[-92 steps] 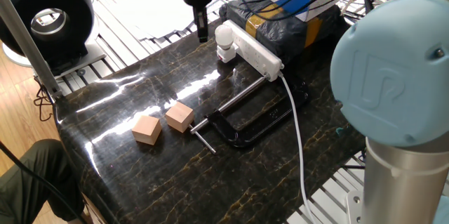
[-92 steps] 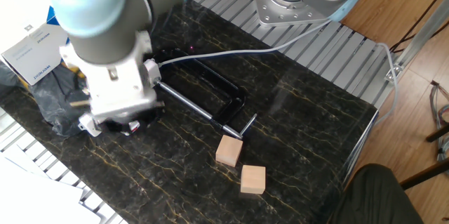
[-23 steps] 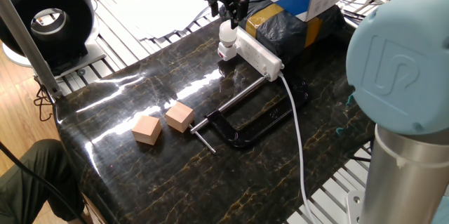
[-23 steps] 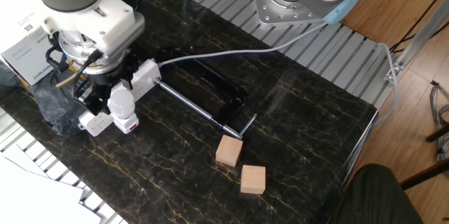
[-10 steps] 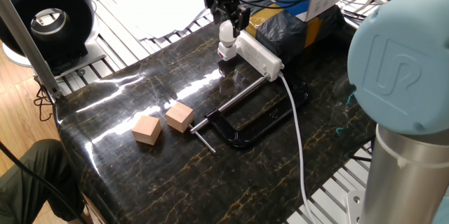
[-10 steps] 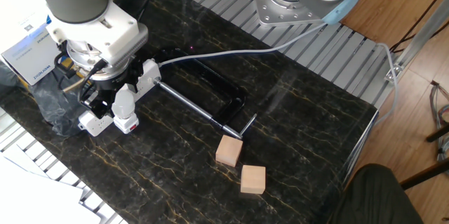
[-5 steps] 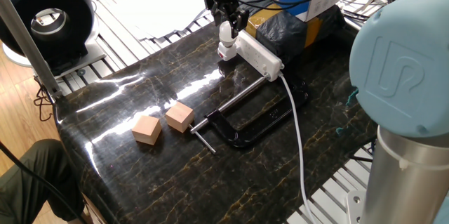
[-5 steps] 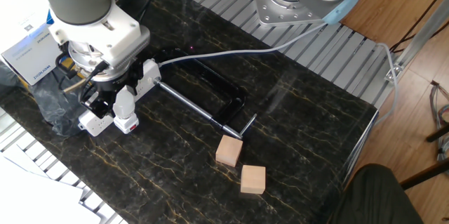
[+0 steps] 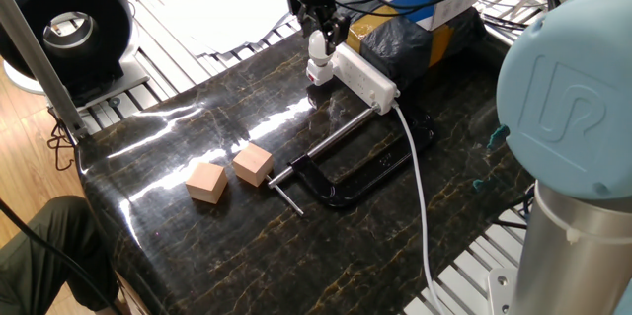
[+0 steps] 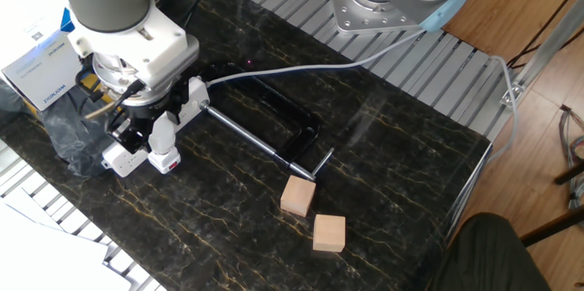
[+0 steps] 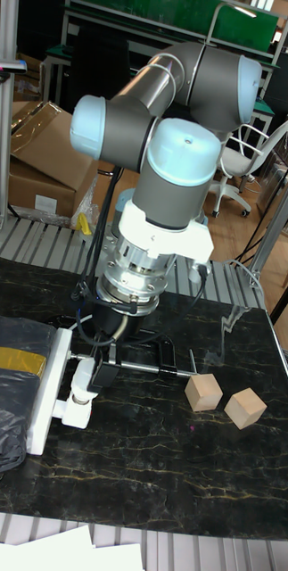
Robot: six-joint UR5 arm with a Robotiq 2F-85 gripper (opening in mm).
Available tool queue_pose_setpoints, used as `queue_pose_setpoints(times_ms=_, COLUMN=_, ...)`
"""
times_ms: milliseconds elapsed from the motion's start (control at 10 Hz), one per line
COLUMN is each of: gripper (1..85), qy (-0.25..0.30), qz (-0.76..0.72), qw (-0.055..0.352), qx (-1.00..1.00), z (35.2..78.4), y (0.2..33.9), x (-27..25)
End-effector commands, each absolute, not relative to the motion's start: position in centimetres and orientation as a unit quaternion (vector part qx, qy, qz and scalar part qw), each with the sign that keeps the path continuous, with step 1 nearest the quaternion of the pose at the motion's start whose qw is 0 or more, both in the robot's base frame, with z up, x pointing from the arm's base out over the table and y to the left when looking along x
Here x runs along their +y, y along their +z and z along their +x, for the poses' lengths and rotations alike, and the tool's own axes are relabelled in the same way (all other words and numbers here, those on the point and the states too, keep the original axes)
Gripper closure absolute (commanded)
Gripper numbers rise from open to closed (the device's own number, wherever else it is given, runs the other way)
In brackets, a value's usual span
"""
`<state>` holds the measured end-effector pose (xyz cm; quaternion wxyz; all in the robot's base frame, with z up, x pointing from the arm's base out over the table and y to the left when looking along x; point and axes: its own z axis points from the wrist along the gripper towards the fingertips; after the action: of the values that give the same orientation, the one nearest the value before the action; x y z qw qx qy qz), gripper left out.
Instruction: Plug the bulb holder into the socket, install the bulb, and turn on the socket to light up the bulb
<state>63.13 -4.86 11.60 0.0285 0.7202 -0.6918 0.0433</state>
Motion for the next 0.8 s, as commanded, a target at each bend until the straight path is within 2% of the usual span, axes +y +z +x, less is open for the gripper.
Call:
queue_pose_setpoints(times_ms=0, gripper=25.3, qy=0.052, qz=0.719, qw=0.023, qx=-0.692, z=63.45, y=11.74, x=-4.99)
queue_pose_setpoints(times_ms=700, gripper=46.0, qy=0.041, qz=0.701, qw=0.025, qx=-0.711, z=62.95, y=11.70, x=-4.80)
